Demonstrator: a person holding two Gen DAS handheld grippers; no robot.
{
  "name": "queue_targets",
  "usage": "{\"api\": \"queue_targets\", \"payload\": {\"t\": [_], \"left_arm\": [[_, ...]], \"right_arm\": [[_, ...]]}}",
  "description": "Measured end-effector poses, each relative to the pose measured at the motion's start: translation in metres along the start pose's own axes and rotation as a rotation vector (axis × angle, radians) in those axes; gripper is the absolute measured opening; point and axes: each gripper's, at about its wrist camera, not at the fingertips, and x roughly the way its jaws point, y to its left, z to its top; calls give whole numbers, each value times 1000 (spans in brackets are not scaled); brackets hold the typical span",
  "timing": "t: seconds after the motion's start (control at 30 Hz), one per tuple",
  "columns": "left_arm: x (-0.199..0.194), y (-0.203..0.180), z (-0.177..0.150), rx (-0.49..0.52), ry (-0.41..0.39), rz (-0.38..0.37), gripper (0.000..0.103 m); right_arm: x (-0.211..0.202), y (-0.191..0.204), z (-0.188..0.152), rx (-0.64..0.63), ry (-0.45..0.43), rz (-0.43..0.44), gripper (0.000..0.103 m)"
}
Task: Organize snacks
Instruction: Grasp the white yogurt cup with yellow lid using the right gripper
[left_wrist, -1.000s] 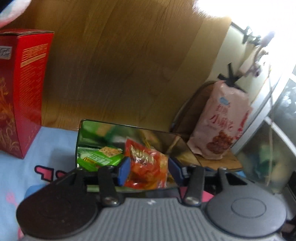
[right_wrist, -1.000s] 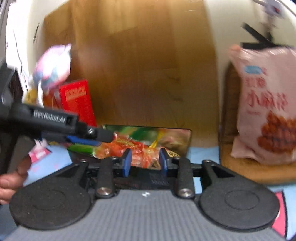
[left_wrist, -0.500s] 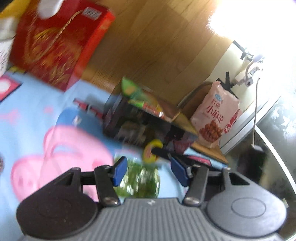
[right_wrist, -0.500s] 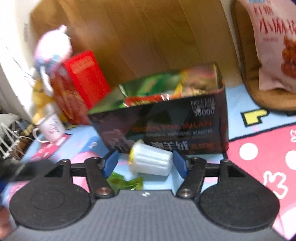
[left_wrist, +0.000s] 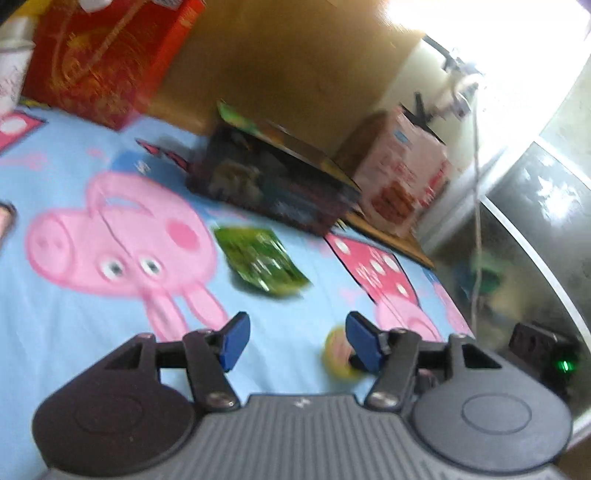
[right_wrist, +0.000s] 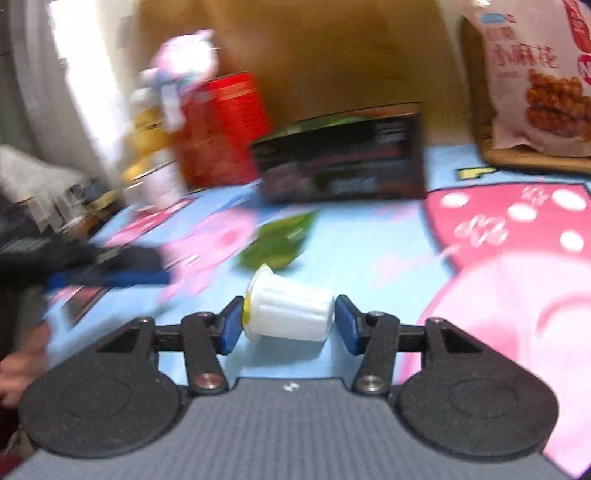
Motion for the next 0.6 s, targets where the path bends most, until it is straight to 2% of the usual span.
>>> {"api": "queue_targets", "payload": {"t": [0.17, 0.23, 0.33, 0.43, 0.6], "left_arm": [[3, -11, -21, -19, 66, -89, 63], [2, -13, -28, -29, 81, -106, 63], [0, -16, -36, -28, 99, -111, 64], [0, -19, -45, -28, 129, -129, 64], [7, -36, -58, 25, 205, -188, 64]], "right_arm": [[-21, 38, -31, -57, 0, 69, 58], [-23, 49, -39, -87, -7, 57, 66], [-23, 62, -48, -157, -10, 24, 72], [-27, 69, -56, -230, -19, -10, 73], [-37, 65, -65, -249, -37, -33, 74]]}}
